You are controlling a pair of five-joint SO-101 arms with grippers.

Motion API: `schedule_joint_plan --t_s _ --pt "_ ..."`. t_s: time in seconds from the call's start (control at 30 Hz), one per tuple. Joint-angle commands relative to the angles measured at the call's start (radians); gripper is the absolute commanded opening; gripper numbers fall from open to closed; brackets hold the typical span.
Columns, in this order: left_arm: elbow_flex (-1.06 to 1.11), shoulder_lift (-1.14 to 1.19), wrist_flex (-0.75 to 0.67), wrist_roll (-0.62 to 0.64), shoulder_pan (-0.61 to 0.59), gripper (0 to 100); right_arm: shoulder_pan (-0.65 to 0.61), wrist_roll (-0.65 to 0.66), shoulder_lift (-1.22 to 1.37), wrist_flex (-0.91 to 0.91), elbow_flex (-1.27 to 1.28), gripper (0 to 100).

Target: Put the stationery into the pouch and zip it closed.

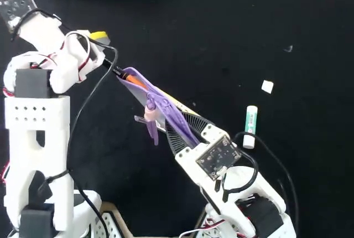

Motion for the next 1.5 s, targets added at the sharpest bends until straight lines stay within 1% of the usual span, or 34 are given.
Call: schedule_joint_plan --t_s 0.0,0.1,0.3,0.4,0.47,0.57,0.8,0.93,1.0,1.07,1.13,1.33,1.47 --pt "-0.004 -0.009 -0.023 0.009 -0.027 25 0.000 0.008 -0.087 -0.006 0.004 1.1" --pt "-0.005 -0.009 -0.023 0.011 -0.048 24 0.000 0.008 -0.087 -0.006 0.004 1.1" --pt "-0.005 -0.011 -0.023 0.011 -0.051 13 0.000 0.008 -0.087 -0.006 0.004 1.1" --pt "-0.005 -0.011 -0.023 0.012 -0.045 12 0.000 0.008 -0.087 -0.006 0.004 1.1" --pt "-0.007 -0.012 -0.023 0.020 -0.045 12 0.000 0.008 -0.087 -0.006 0.004 1.1" --pt "-0.018 -0.043 -0.018 0.080 -0.048 12 0.000 0.008 -0.087 -0.006 0.004 1.1" --pt "0.025 -0.127 -0.023 0.109 -0.024 12 0.000 0.008 -0.087 -0.006 0.004 1.1" --pt "0.090 -0.137 -0.026 0.252 -0.025 12 0.000 0.008 -0.087 -0.006 0.004 1.1" --pt "0.113 -0.138 -0.052 0.292 -0.018 16 0.000 0.008 -0.087 -0.006 0.004 1.1" --pt "0.128 -0.138 -0.074 0.311 -0.018 21 0.000 0.008 -0.087 -0.005 0.004 1.1" --pt "0.148 -0.138 -0.089 0.333 -0.025 23 0.000 0.008 -0.087 -0.005 0.004 1.1" --pt "0.150 -0.149 -0.086 0.339 -0.021 22 0.000 0.008 -0.087 -0.005 0.004 1.1" --pt "0.151 -0.227 -0.087 0.356 -0.019 22 0.000 0.008 -0.087 -0.005 0.004 1.1"
